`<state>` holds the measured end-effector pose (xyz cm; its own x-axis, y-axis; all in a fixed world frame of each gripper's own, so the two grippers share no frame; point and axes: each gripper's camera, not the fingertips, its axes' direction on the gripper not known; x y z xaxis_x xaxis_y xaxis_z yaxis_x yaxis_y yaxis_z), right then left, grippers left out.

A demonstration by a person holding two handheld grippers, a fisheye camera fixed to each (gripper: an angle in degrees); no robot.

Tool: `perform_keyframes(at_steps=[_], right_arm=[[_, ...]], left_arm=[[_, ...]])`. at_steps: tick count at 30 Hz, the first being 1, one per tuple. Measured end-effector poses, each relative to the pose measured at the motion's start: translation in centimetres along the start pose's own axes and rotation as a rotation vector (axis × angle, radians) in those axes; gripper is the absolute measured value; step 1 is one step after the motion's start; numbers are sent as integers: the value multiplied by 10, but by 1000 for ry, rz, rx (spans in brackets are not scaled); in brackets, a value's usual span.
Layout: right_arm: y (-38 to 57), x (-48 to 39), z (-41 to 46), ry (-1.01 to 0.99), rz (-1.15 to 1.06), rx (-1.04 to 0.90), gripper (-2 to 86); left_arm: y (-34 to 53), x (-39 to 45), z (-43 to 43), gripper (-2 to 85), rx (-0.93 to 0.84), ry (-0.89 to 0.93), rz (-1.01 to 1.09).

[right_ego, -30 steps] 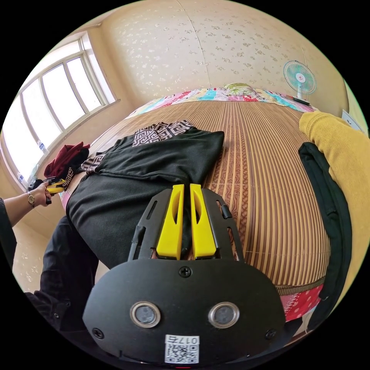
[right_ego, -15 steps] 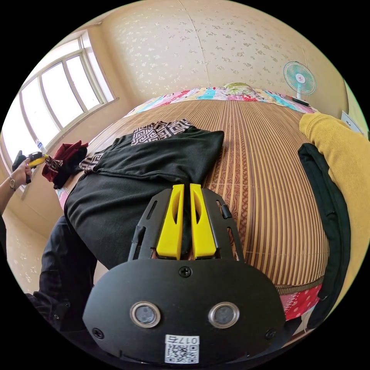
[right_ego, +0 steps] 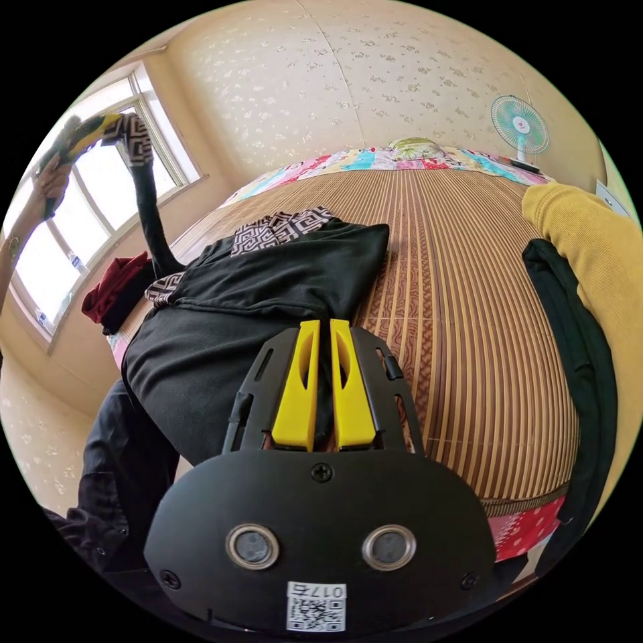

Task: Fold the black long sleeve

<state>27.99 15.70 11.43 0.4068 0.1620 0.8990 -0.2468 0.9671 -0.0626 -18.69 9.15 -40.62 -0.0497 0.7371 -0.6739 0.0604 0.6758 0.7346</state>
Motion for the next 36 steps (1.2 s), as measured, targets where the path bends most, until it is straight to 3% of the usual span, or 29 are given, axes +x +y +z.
perform_keyframes(at_steps=[2, 5, 9, 12, 18, 21, 24, 26, 31, 36], right_arm=[[-1, 3, 0, -14, 3, 2, 30], [-3, 11, 0, -57, 14, 4, 30], [-7, 21, 2, -101, 39, 1, 30], [-12, 22, 6, -98, 43, -9, 31], [-20, 24, 10, -96, 43, -12, 33], [-23, 25, 12, -97, 43, -10, 34], [-26, 25, 14, -95, 39, -5, 35], [-28, 26, 16, -101, 36, 0, 37], [-34, 25, 19, -174, -29, -31, 52], [-37, 15, -19, -164, 36, -162, 50]], left_arm=[[-29, 13, 106, 73, -90, 109, 10], [-41, 16, 192, 112, -164, 173, -14], [-24, -3, 224, 112, -230, 121, -51], [20, -29, 219, 106, -283, -18, -116], [178, -50, 217, 101, -401, -194, -231], [271, -32, 212, 96, -321, -279, -326], [344, -20, 186, 78, -145, -264, -454], [388, -11, 154, 79, -4, -347, -528], [435, -7, 119, 99, 83, -482, -565], [461, -26, 120, 100, 157, -387, -593]])
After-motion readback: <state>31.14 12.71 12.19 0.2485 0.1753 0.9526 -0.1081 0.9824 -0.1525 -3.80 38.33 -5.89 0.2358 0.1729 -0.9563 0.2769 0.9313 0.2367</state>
